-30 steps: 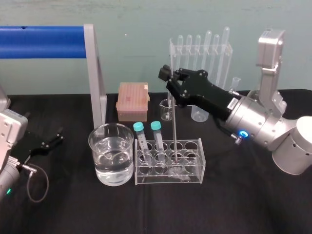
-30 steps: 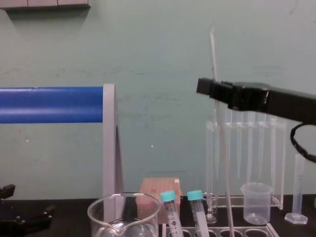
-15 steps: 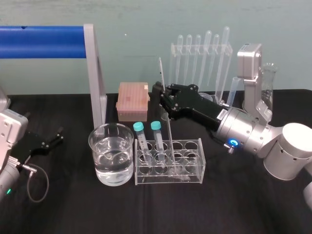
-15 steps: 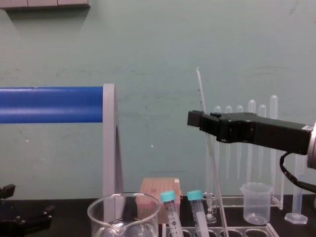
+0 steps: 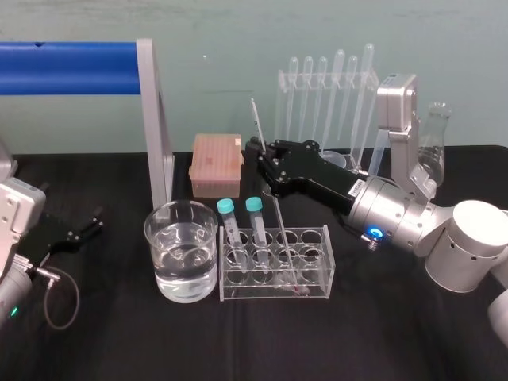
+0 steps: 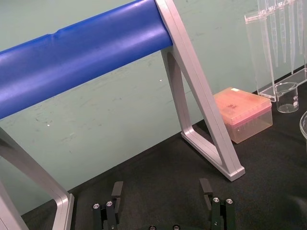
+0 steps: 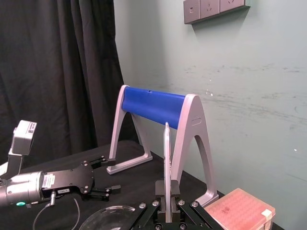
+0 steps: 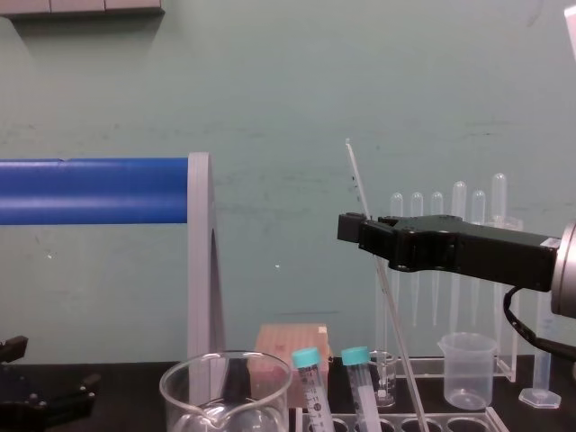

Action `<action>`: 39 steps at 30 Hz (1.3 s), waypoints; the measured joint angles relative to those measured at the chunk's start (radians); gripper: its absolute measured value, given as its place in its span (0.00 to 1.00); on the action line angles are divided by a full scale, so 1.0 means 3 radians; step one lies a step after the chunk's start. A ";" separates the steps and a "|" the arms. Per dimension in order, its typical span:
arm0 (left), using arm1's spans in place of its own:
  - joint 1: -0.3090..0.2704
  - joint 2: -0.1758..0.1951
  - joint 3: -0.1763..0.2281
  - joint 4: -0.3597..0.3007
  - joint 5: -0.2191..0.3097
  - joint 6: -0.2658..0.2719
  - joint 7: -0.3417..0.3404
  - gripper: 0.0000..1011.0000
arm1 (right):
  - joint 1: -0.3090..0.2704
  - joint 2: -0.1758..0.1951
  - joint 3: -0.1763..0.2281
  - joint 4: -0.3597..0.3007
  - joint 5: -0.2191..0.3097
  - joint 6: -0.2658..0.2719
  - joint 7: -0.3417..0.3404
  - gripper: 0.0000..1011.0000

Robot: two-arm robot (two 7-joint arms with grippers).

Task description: Hold the thermometer with one hand and immerse one end into the beaker, then reinsert it into the test tube rack.

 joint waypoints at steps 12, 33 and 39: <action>0.0000 0.0000 0.0000 0.0000 0.0000 0.0000 0.0000 1.00 | -0.0001 0.0003 0.0002 -0.0002 0.0002 0.0000 0.0001 0.09; 0.0000 0.0000 0.0000 0.0000 0.0000 0.0000 0.0000 1.00 | -0.0003 0.0006 0.0002 -0.0006 0.0007 -0.0002 0.0001 0.75; 0.0000 0.0000 0.0000 0.0000 0.0000 0.0000 0.0000 1.00 | -0.0049 0.0030 0.0093 -0.0061 0.0044 -0.0002 -0.0052 0.93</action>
